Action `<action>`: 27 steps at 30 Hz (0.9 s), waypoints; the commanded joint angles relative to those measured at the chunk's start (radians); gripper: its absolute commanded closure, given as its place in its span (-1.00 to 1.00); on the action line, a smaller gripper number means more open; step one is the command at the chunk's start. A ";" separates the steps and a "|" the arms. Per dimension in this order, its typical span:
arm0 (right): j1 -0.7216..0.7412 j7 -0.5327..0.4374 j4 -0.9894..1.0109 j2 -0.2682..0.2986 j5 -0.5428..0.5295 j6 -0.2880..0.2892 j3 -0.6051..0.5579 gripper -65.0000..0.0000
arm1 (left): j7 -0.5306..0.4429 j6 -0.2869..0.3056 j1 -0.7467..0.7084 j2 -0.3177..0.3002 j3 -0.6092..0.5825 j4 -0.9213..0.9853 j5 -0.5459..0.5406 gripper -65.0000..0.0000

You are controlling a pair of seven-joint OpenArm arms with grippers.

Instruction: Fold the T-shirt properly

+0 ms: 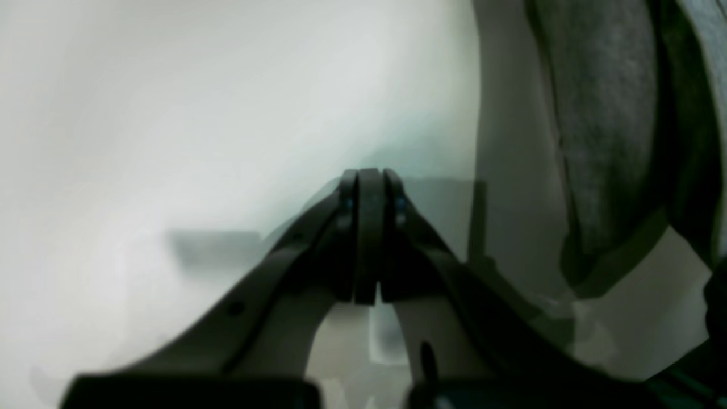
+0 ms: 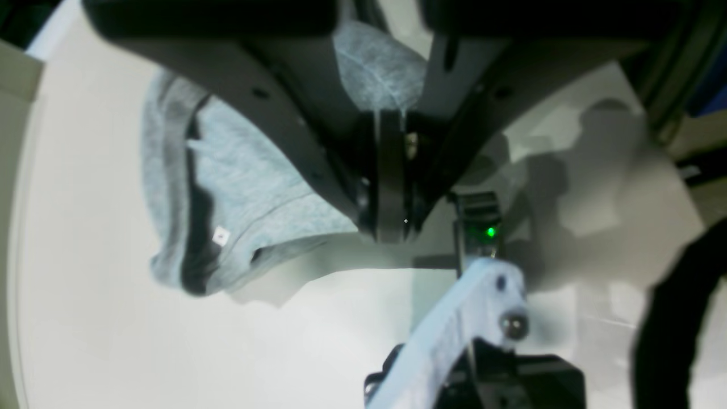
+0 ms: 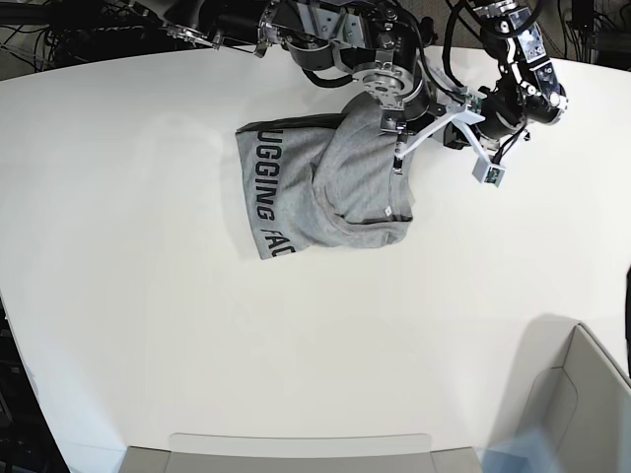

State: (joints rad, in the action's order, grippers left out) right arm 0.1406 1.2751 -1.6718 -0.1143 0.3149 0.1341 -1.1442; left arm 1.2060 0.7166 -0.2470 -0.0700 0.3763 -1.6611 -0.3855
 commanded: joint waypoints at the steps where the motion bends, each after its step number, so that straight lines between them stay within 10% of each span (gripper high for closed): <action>1: 0.004 -0.067 -0.012 -0.038 -0.049 0.000 -0.015 1.00 | 0.085 -0.018 -0.016 0.003 -0.004 0.011 0.069 0.97; 27: -0.077 -0.124 -0.259 0.081 -0.039 -0.008 0.166 0.44 | 0.084 -0.018 0.033 -0.004 0.042 -0.109 0.070 0.98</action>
State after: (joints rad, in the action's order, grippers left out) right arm 0.0475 1.1748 -1.9057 -0.0120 0.2646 0.1284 -0.9833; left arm 1.2831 0.7013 -0.2165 -0.0650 0.4095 -1.7580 -0.3279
